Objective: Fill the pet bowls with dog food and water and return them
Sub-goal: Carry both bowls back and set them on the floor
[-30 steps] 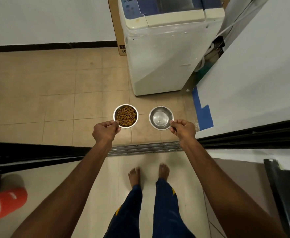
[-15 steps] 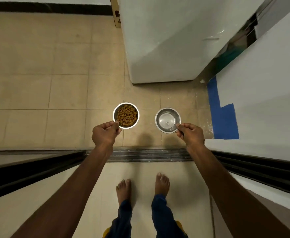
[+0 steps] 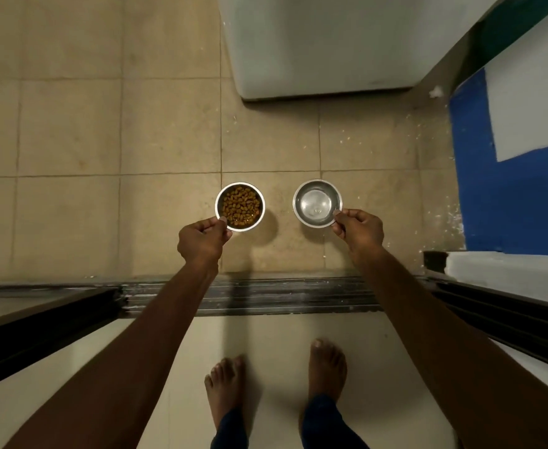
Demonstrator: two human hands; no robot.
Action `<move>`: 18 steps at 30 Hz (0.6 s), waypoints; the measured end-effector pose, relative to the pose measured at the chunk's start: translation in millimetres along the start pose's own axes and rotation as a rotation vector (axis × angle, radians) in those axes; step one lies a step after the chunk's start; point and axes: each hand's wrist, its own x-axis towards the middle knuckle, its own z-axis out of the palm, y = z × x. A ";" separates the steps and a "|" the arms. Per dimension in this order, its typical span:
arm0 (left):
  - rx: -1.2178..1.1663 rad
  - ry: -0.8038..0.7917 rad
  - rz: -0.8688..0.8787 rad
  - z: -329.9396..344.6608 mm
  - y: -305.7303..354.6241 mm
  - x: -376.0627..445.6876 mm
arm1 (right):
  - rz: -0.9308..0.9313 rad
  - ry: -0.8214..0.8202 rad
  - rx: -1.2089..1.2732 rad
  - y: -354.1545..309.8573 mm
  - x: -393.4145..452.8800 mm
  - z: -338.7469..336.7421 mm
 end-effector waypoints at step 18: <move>0.053 -0.015 -0.041 66.3 -92.8 98.7 | -0.006 0.036 -0.055 94.3 127.4 31.1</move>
